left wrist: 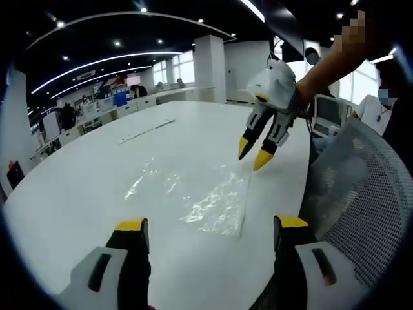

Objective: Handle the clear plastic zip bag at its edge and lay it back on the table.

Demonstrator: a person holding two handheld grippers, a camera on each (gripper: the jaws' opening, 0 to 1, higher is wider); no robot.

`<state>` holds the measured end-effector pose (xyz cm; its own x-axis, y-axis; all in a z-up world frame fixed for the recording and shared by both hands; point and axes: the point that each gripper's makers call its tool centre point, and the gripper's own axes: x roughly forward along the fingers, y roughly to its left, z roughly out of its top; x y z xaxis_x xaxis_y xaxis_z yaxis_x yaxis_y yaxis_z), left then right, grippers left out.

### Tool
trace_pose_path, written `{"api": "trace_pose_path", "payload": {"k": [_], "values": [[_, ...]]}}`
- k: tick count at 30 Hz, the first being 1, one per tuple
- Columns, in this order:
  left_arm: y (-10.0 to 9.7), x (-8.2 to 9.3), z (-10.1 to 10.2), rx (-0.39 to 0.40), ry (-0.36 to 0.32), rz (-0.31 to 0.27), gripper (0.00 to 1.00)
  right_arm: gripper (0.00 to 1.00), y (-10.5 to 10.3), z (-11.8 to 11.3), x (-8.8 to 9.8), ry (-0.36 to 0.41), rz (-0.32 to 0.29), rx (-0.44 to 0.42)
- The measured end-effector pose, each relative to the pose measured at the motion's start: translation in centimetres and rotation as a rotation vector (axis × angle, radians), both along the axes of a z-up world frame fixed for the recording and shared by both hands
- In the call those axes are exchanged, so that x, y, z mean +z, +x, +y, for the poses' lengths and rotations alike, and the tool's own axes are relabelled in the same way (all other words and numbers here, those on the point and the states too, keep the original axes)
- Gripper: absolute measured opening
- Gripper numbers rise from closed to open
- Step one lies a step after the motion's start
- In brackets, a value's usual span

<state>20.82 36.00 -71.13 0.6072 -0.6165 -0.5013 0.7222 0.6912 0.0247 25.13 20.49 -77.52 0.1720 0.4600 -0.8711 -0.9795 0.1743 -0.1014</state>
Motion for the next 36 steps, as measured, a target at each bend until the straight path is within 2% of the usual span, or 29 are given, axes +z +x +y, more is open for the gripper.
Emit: {"api": "trace_pose_path", "payload": {"k": [6,9,13,16,18,20,24,29,36], "values": [[-0.2,-0.1,-0.2,-0.008,0.002,0.008,0.77,0.16,0.1,0.4,-0.3,-0.091,-0.002,0.163],[-0.2,-0.2,-0.1,-0.01,0.006,0.009,0.76,0.15,0.1,0.8,-0.3,-0.108,0.004,0.212],[-0.2,-0.3,-0.1,-0.015,0.007,0.008,0.76,0.14,0.1,0.6,-1.2,-0.18,0.023,0.272],[-0.2,-0.5,0.0,-0.019,0.009,0.011,0.75,0.13,0.4,1.1,-0.9,-0.169,0.036,0.249],[-0.3,-0.5,0.0,-0.02,0.009,0.012,0.75,0.1,-0.1,0.9,-1.1,-0.17,0.114,0.183],[-0.3,-0.6,0.0,-0.021,0.01,0.012,0.74,0.09,0.4,1.0,-1.0,-0.168,0.108,0.18],[-0.3,-0.7,0.1,-0.024,0.012,0.015,0.74,0.02,0.9,1.2,-0.9,-0.169,0.109,0.098],[-0.2,-0.7,0.1,-0.025,0.013,0.012,0.73,0.0,1.2,1.2,-1.1,-0.173,0.09,0.073],[-0.3,-1.0,0.0,-0.04,0.027,0.02,0.71,0.0,1.0,1.1,-0.9,-0.157,0.039,0.096]]}}
